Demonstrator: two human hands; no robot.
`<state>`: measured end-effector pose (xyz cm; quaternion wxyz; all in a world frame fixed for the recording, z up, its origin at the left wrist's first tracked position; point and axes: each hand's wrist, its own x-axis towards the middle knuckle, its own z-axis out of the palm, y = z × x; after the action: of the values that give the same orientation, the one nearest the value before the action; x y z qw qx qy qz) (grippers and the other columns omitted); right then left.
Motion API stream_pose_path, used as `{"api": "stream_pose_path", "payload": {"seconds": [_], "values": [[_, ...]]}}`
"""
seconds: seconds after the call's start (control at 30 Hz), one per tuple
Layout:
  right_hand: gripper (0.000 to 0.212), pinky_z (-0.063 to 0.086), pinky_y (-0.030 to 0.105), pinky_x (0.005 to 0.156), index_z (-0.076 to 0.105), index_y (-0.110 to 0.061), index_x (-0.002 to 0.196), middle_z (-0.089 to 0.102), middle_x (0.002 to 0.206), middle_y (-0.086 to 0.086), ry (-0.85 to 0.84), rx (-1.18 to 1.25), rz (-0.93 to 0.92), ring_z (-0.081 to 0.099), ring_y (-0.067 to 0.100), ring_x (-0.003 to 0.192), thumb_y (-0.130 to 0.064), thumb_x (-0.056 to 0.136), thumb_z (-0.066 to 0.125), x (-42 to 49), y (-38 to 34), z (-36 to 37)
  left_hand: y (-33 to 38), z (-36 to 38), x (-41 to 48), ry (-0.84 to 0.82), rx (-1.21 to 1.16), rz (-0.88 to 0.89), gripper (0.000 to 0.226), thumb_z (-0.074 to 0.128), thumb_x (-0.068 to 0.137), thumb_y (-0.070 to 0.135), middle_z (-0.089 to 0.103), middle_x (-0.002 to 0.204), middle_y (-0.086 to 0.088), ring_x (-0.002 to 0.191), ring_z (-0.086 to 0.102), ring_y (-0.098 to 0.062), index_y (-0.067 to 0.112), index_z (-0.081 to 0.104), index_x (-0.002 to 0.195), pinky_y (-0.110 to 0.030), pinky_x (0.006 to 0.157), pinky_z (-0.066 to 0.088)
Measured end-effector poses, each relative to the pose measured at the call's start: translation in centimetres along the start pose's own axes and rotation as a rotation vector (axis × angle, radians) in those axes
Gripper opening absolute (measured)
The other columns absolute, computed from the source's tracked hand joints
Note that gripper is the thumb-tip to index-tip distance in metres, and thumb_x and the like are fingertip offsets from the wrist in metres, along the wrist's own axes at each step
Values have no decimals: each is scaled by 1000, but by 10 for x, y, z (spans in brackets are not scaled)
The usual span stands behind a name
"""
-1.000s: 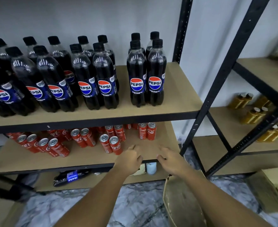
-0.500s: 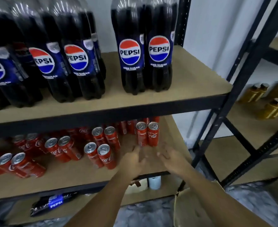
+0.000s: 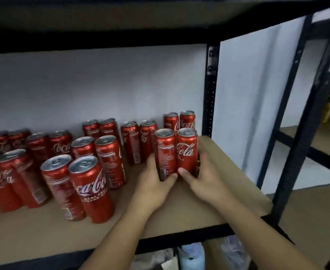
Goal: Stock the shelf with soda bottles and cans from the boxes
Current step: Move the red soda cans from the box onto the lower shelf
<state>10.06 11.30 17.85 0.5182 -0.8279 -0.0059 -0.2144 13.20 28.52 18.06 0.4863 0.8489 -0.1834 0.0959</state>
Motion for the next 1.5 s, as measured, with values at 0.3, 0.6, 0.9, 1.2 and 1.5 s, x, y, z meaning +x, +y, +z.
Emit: {"api": "stream_pose_path", "payload": {"seconds": [0.3,0.6,0.9,1.2,1.5], "values": [[64,36,-7,72,39,-28,141,54,116,-28,0,-5,-2,47,-34,92,-31,89,77,2,7,-2,-10,1,4,49,-6,19,66,76,89,39,58,135,12,122,56,-8,34,39,143,-30,103,44],[58,44,26,101,41,-38,139,58,127,-17,8,-33,-11,55,0,115,-29,92,74,2,5,-3,-10,-1,6,-20,-54,-38,67,71,93,29,54,144,11,134,49,-12,42,34,147,-46,116,38],[69,43,15,85,37,-29,144,56,125,-11,4,-26,24,54,-2,105,-27,88,78,-4,-2,-6,-5,-3,1,-19,-171,-63,75,83,83,38,55,136,14,122,55,-6,38,37,143,-34,106,45],[69,40,32,102,33,-28,151,52,142,-5,-62,117,148,51,12,121,-10,95,68,-11,-6,-18,7,-16,-11,-160,-331,-136,66,57,101,7,48,154,5,138,42,-11,37,33,154,-43,119,33],[61,41,45,114,37,-32,141,55,143,0,-68,161,151,52,16,130,-10,94,70,-17,-12,-23,6,-16,-15,-129,-276,-94,64,65,98,17,54,148,6,136,48,-12,37,36,152,-47,118,38]]}}
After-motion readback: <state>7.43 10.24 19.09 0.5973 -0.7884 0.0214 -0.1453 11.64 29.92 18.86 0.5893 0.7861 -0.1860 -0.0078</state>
